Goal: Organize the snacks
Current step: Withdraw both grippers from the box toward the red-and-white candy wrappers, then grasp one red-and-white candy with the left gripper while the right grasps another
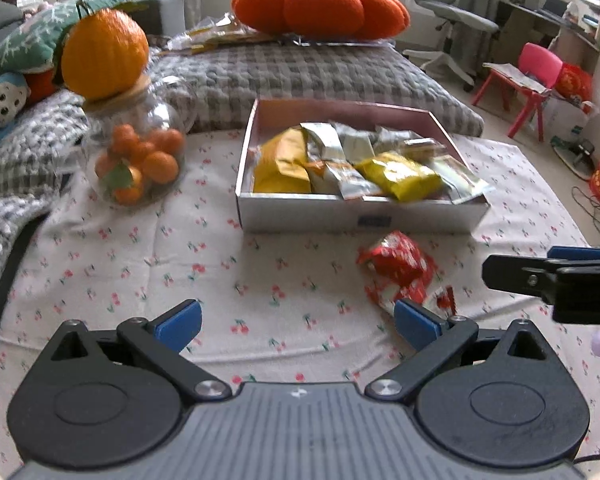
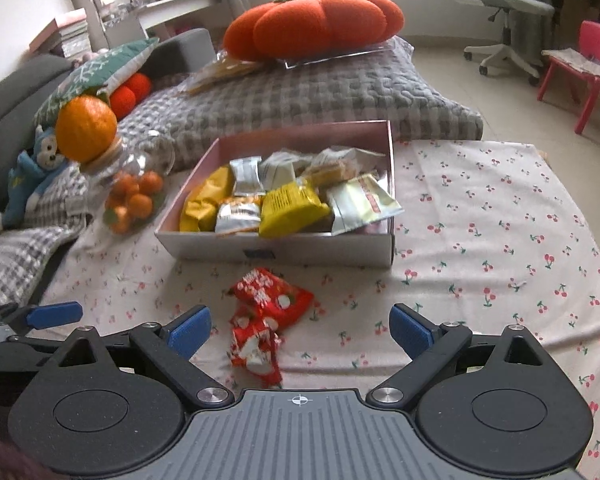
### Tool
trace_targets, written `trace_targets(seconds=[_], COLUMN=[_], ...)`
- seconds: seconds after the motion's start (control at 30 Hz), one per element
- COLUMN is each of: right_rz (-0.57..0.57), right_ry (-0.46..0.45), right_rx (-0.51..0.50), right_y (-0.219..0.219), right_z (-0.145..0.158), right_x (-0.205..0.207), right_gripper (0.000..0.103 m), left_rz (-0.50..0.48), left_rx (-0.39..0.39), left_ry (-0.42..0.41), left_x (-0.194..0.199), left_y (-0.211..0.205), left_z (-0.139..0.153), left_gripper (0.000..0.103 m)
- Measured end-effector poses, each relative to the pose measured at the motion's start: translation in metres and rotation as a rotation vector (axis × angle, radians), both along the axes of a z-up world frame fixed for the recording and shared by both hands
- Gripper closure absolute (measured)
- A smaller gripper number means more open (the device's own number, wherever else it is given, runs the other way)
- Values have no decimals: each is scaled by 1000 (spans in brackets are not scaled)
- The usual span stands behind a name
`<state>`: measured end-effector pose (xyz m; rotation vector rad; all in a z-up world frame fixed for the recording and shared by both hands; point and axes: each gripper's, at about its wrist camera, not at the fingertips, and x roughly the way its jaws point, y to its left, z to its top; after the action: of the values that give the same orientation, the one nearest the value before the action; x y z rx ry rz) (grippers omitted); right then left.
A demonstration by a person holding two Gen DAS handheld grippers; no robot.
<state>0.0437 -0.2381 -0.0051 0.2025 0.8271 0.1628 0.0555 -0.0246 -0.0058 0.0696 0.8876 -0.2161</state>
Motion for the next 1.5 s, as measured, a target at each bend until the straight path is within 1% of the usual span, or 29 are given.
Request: trace_targets(seconds=[0.13, 0.23, 0.33, 0.43, 0.67, 0.77, 0.87, 0.93, 1.07, 1.1, 1.13, 1.17, 1.23, 1.33, 1.4, 1.5], right_rz=[15, 42, 49, 31, -53, -82, -96, -102, -111, -110, -109, -108, -105, -103, -104, -98], right_ry=[-14, -2, 10, 23, 37, 54, 65, 70, 80, 82, 85, 86, 89, 94, 98, 103], right_rx=[-93, -126, -133, -127, -108, -101, -100, -101, -96, -97, -99, -102, -106, -107, -99, -82], right_y=[6, 9, 10, 5, -19, -28, -33, -36, -39, -38, -38, -37, -35, -32, -30, -25], right_z=[-4, -9, -12, -14, -16, -21, -24, -25, -29, -29, -30, -31, -32, -33, -34, -36], right_x=[-7, -8, -7, -3, 8, 13, 15, 16, 20, 21, 22, 23, 25, 28, 29, 32], right_gripper=[6, 6, 6, 6, 6, 6, 6, 6, 6, 6, 6, 6, 6, 6, 6, 6], left_rz=[9, 14, 24, 30, 27, 27, 26, 27, 18, 10, 0, -7, -16, -33, -31, -37], left_rx=[-16, -25, -22, -45, -104, -117, -118, -128, -146, -151, -159, -163, -154, -155, -164, -156], left_ry=[30, 38, 47, 66, 90, 82, 80, 88, 93, 91, 90, 87, 78, 82, 91, 91], left_x=[-4, -5, -3, 1, 12, 15, 19, 21, 22, 21, 20, 20, 18, 19, 20, 18], left_y=[1, 1, -2, -6, -30, -42, -52, -56, -59, -59, -59, -58, -58, -53, -47, -35], left_z=[-5, -6, -10, -16, -34, -39, -44, -46, -46, -45, -45, -44, -41, -37, -34, -31], left_gripper=[0, 0, 1, 1, 2, 3, 8, 16, 26, 32, 40, 42, 49, 57, 58, 60])
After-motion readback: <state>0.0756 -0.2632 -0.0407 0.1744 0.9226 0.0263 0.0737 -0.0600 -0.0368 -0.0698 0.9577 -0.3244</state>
